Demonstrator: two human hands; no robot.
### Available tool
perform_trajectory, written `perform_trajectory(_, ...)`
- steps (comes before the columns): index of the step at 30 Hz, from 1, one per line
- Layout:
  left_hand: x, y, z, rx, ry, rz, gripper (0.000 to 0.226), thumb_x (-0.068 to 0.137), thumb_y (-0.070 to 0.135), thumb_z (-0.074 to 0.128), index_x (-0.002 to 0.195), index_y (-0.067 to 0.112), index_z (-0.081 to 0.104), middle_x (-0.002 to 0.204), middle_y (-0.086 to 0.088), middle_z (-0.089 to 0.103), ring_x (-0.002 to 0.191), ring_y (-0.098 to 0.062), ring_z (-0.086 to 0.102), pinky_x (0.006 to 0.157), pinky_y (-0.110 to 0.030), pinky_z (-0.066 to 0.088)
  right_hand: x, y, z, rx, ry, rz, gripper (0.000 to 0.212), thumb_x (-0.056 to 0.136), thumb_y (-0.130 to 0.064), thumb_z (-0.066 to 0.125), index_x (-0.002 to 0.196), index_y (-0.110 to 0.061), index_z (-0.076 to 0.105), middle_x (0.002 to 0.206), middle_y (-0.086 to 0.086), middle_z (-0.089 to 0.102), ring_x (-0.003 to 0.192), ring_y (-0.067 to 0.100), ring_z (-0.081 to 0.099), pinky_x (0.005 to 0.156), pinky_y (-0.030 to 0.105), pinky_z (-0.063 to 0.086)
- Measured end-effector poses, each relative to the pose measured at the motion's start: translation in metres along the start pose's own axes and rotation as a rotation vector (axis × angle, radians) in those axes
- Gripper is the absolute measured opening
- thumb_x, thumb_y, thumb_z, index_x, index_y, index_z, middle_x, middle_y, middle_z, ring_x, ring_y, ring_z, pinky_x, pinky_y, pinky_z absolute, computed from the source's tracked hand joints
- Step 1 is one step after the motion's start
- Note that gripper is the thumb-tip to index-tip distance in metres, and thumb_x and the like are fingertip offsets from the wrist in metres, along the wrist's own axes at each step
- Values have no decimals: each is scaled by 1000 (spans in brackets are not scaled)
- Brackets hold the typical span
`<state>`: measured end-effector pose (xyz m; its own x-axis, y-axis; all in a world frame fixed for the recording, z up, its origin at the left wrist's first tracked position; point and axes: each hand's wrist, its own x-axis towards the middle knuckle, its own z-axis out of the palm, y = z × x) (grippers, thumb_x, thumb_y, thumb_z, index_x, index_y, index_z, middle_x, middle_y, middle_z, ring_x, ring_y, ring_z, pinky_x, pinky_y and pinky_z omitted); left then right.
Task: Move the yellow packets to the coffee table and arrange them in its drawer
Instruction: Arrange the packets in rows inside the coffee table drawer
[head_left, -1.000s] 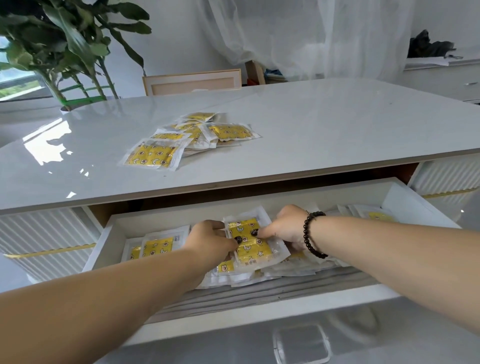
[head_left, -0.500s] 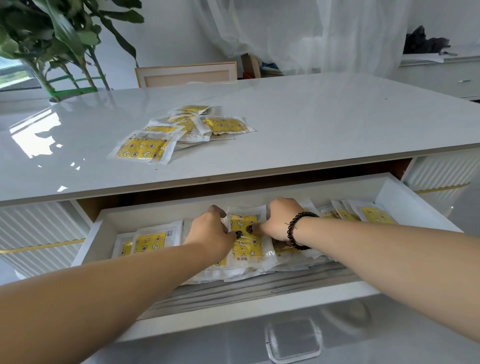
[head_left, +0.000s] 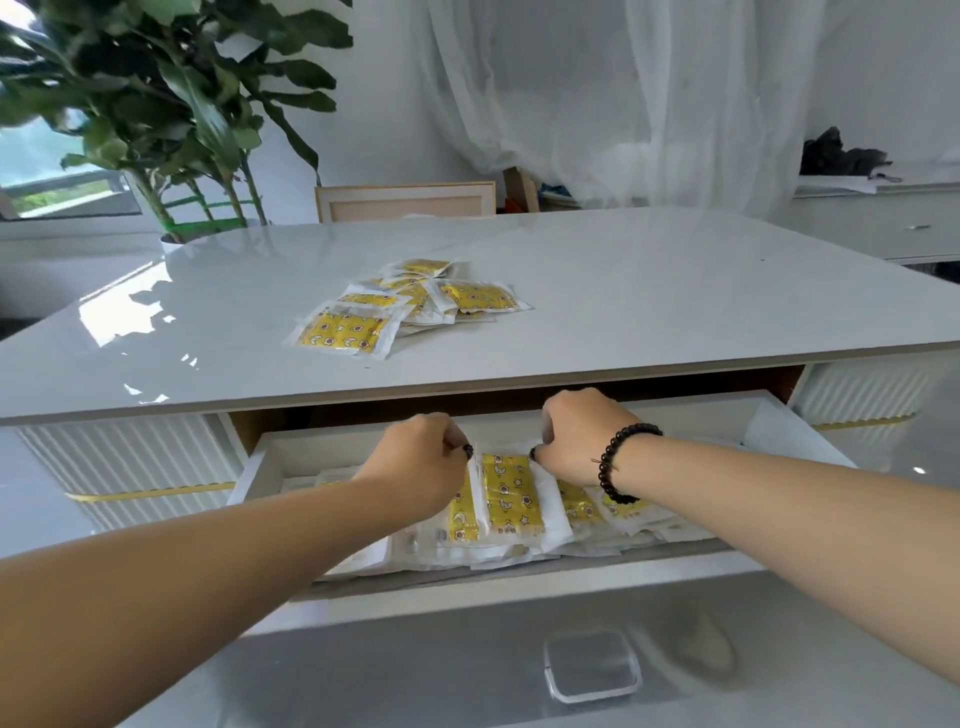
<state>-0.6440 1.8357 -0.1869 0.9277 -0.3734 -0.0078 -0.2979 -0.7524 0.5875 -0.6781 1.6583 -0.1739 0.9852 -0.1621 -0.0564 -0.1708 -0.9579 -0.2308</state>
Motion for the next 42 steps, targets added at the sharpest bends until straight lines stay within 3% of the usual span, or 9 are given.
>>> perform_trajectory(5, -13, 7, -48, -116, 144, 1, 19, 94, 15, 50, 81, 26, 60, 88, 1, 71, 80, -19, 70, 70, -29, 56, -10, -18, -34, 11, 78, -27, 24, 81, -20, 58, 95, -4, 70, 98, 11, 71, 89, 26, 69, 78, 39, 59)
perform_trajectory(9, -9, 4, -75, -157, 307, 1, 18, 92, 13, 46, 93, 21, 62, 90, -1, 69, 76, -18, 65, 65, -31, 53, -5, -33, -66, 39, 170, -19, 20, 79, -18, 57, 91, -6, 69, 98, 9, 70, 90, 26, 68, 79, 39, 59)
perform_trajectory(13, 2, -16, -63, 93, 314, -12, 34, 98, 23, 43, 129, 15, 50, 132, -6, 49, 124, -23, 42, 97, -34, 39, 8, -38, -74, 30, 210, 31, 11, 78, -11, 54, 78, -6, 63, 82, 8, 65, 70, 24, 61, 67, 30, 56)
perform_trajectory(16, 22, -34, -72, 121, 322, -143, 46, 100, 33, 38, 139, 9, 36, 142, -15, 35, 134, -31, 24, 107, -39, 28, 36, -59, -67, 108, 245, 49, 15, 78, -10, 52, 64, -11, 46, 68, 4, 51, 58, 21, 49, 51, 23, 40)
perform_trajectory(18, 39, -40, -85, 50, 359, -209, 49, 100, 37, 37, 139, 6, 34, 141, -17, 34, 133, -32, 24, 106, -40, 28, 55, -73, -59, 181, 273, 29, 7, 81, -13, 53, 76, -8, 56, 78, 5, 57, 70, 23, 57, 58, 26, 48)
perform_trajectory(22, 55, -34, -95, -30, 392, -324, 64, 95, 50, 43, 140, 7, 33, 143, -14, 38, 134, -32, 28, 107, -40, 27, 60, -77, -43, 241, 325, -6, 28, 88, -23, 59, 114, -11, 56, 114, 6, 58, 101, 25, 60, 84, 35, 52)
perform_trajectory(28, 83, -42, -89, 170, 447, -417, 87, 75, 70, 57, 137, 12, 38, 140, -6, 46, 133, -27, 36, 105, -39, 32, 97, -78, -25, 261, 389, -125, 47, 86, -23, 59, 130, -23, 43, 128, 4, 36, 95, 24, 58, 77, 31, 48)
perform_trajectory(37, 79, -53, -100, -490, 673, -280, 95, 68, 20, 83, 145, 22, 26, 129, 0, 53, 109, -21, 54, 87, -31, 44, 122, -80, -17, 240, 429, -208, 27, 94, -17, 52, 112, -28, 69, 125, 1, 43, 106, 22, 57, 86, 34, 50)
perform_trajectory(42, 75, -63, -109, -789, 758, -292, 76, 67, 18, 81, 130, 20, 39, 113, -3, 61, 99, -23, 64, 89, -40, 56, 117, -81, -16, 276, 486, -281, 21, 93, -16, 55, 104, -18, 74, 120, 2, 51, 105, 20, 56, 86, 31, 49)
